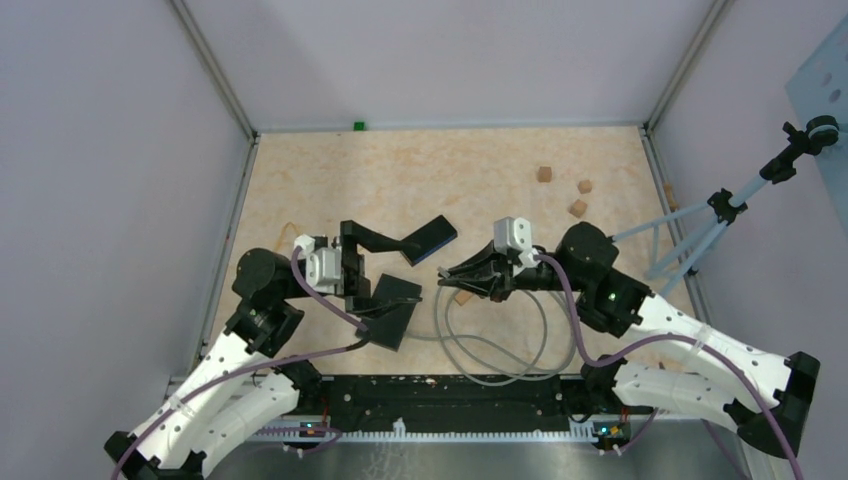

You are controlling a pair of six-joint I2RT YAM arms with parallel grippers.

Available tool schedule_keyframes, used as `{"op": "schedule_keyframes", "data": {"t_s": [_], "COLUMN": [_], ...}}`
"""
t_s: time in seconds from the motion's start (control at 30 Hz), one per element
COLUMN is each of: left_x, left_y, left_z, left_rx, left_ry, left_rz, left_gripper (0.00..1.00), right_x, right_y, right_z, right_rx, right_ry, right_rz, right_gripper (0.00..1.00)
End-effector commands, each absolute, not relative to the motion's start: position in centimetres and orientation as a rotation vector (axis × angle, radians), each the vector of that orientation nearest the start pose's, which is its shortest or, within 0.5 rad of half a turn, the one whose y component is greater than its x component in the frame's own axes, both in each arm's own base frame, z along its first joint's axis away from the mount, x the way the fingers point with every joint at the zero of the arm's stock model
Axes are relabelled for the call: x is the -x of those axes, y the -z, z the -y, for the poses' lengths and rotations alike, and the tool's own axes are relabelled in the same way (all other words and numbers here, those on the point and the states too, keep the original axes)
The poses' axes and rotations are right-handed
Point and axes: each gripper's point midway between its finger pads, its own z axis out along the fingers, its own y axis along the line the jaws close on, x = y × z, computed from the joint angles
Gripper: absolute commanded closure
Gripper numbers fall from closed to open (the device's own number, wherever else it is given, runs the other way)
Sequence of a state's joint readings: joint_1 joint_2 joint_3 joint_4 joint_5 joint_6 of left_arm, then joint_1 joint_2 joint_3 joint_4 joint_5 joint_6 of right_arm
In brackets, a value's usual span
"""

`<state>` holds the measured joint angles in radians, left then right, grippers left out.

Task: Insert the plug into the switch port
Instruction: Pick up the connector from the center of the board.

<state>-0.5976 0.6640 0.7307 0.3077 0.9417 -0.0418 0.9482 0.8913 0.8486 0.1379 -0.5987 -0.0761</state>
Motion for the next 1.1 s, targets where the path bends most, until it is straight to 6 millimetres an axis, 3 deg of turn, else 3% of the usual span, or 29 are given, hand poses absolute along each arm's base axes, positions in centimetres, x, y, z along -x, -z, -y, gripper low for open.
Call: {"op": "schedule_keyframes", "data": {"t_s": [0.0,0.33,0.67,0.97,1.07], "left_x": [-10.0,-9.0,-6.8,-6.3,-6.5], "left_y": [-38.9,-40.6,-39.2,-39.3,-39.1], "left_z": [25.3,25.6,25.3,24.8,24.9], "left_rx": [-1.153,-1.191,-1.281,-1.272,-1.265], "left_ry": [1.116,1.119,1.163,1.163,1.164], "left_rz": [-0.807,-0.747,-0.689,-0.688,-0.703], "left_gripper": [0.17,0.15,0.15,0.23,0.21], "right_x": [-9.6,-9.1,-9.8,-10.1,-10.1], "right_y": [-37.8,-39.3,-41.0,-41.3,-41.1], "right_z": [-32.2,-34.4,-35.3,-35.4,-35.8], "right_rx": [1.163,1.138,1.026,0.992,0.994], "right_ry": [-1.188,-1.003,-0.87,-0.805,-0.756], "right_rz": [-0.96,-0.92,-0.888,-0.875,-0.874], "right_gripper": [1.0,1.0,1.0,1.0,1.0]}}
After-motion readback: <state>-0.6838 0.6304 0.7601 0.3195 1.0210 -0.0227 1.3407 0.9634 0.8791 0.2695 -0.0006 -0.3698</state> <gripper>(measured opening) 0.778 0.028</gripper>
